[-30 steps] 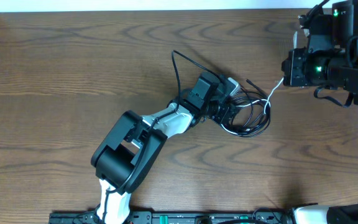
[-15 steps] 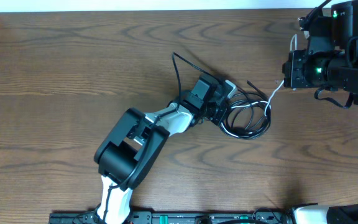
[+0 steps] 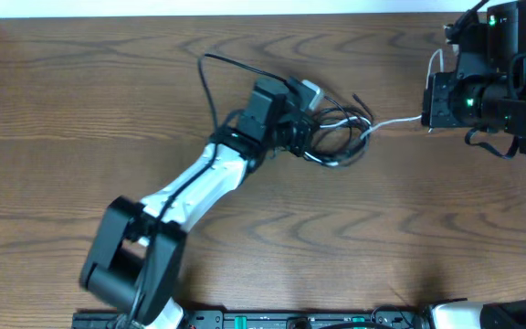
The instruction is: Untangle cables
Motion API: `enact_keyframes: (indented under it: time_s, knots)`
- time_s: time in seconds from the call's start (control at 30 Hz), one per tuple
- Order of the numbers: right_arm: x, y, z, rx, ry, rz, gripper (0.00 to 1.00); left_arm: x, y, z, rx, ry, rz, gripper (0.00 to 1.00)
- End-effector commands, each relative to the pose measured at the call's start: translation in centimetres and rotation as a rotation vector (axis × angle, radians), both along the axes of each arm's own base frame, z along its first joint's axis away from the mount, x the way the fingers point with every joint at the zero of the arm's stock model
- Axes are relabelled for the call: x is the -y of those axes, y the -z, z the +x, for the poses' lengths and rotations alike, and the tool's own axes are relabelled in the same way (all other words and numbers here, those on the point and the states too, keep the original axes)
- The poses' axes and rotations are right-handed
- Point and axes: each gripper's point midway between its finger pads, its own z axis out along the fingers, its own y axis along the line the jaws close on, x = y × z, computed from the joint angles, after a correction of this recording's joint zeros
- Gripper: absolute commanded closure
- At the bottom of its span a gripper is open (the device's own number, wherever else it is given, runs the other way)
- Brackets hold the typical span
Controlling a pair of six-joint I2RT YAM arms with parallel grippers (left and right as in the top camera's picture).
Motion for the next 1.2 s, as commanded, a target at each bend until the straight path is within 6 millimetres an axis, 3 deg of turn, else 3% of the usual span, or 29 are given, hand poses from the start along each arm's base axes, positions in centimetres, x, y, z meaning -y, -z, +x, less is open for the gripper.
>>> enact_keyframes:
  time_s: [0.0, 0.23, 0.4, 0.47, 0.53, 0.63, 0.67, 0.77, 0.87, 1.0, 1.17]
  knots:
    - [1.7, 2.0, 0.7, -0.032, 0.07, -0.086, 0.99, -1.4, -4.0, -0.1, 0.066, -0.024, -0.027, 0.92]
    - [3.6, 10.6, 3.2, -0.132, 0.182, -0.141, 0.99, -4.0, -14.6, -1.8, 0.274, -0.064, -0.13, 0.93]
    - [5.4, 16.1, 3.5, -0.201, 0.275, -0.123, 0.99, -7.4, -19.6, -2.9, 0.392, -0.171, -0.137, 0.93]
    - [5.6, 17.3, 3.6, -0.206, 0.281, -0.119, 0.99, -8.1, -21.0, -3.5, 0.42, -0.183, -0.15, 0.93]
    - [5.7, 18.2, 3.6, -0.21, 0.282, -0.12, 0.9, -8.5, -22.0, -4.1, 0.44, -0.187, -0.16, 0.92]
    - [5.2, 18.8, 3.4, -0.223, 0.273, -0.1, 0.55, -8.8, -23.1, -4.7, 0.459, -0.189, -0.179, 0.93]
    - [4.8, 18.8, 3.4, -0.227, 0.262, -0.082, 0.5, -8.8, -23.1, -4.8, 0.46, -0.19, -0.18, 0.93]
    - [2.0, 18.5, 3.6, -0.22, 0.125, 0.016, 0.46, -8.8, -22.6, -4.7, 0.435, -0.194, -0.179, 0.92]
    - [-2.4, 17.5, 3.5, -0.185, -0.13, 0.153, 0.24, -8.6, -21.7, -4.4, 0.406, -0.194, -0.165, 0.92]
    - [-6.4, 16.1, 1.9, -0.187, -0.317, 0.317, 0.2, -8.5, -21.0, -4.1, 0.388, -0.194, -0.156, 0.93]
    - [-8.6, 16.0, 0.9, -0.203, -0.382, 0.336, 0.2, -8.1, -21.3, -4.1, 0.378, -0.193, -0.187, 0.92]
